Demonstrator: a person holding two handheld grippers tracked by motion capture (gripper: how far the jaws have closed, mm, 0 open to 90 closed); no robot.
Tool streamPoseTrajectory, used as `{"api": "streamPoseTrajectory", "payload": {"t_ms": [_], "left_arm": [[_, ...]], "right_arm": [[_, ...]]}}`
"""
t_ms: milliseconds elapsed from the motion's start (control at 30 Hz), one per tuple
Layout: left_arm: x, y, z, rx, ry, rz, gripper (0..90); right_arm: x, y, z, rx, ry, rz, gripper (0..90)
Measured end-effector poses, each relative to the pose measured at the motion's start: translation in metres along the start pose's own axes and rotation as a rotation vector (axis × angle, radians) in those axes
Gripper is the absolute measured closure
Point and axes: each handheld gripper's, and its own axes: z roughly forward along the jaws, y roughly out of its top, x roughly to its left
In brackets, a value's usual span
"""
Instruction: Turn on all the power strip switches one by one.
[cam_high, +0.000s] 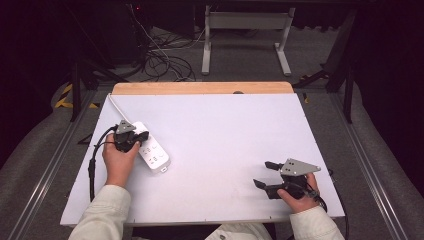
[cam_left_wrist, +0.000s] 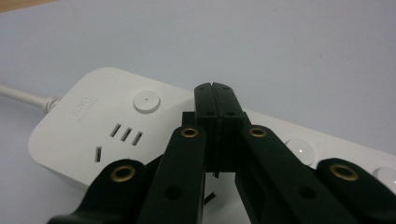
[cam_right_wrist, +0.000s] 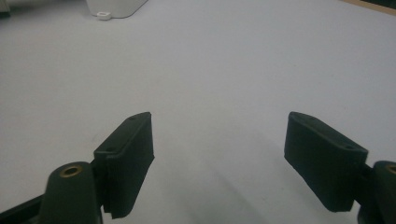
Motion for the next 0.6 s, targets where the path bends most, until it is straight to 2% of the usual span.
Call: {"api": "streamPoseTrajectory", "payload": {"t_ms": [100,233,333,433,533,600], "left_arm": [[-0.0024,0.0011,0.0004,0.005,0.015,0.015,90.0],[-0.0022,0.0011,0.0005,0.010,0.008,0.005,90.0],[-0.0050,0.0012,0.0014,0.014,0.017,0.026,90.0],[-0.0024,0.0002,0.0018,0.009,-0.005,0.003,90.0],[-0.0064,0.0025,0.0017,0.022,0.022,0.030,90.0],[-0.0067,0.0067,-0.0022,0.027,0.031,0.032,90.0]], "right_arm": [[0.0000,0.0000,0.0002,0.001,0.001,-0.001,24.9],[0.0000,0.0000,0.0002,0.001,0.001,-0.001,24.9],[0.0000,0.0000,0.0003,0.002,0.001,-0.002,24.9],[0.0001,0.0001,0.0002,0.002,0.001,-0.002,24.9],[0.0001,0.0002,-0.0010,-0.003,0.000,-0.003,24.9],[-0.0002,0.0001,-0.0011,-0.005,0.002,-0.002,24.9]]}}
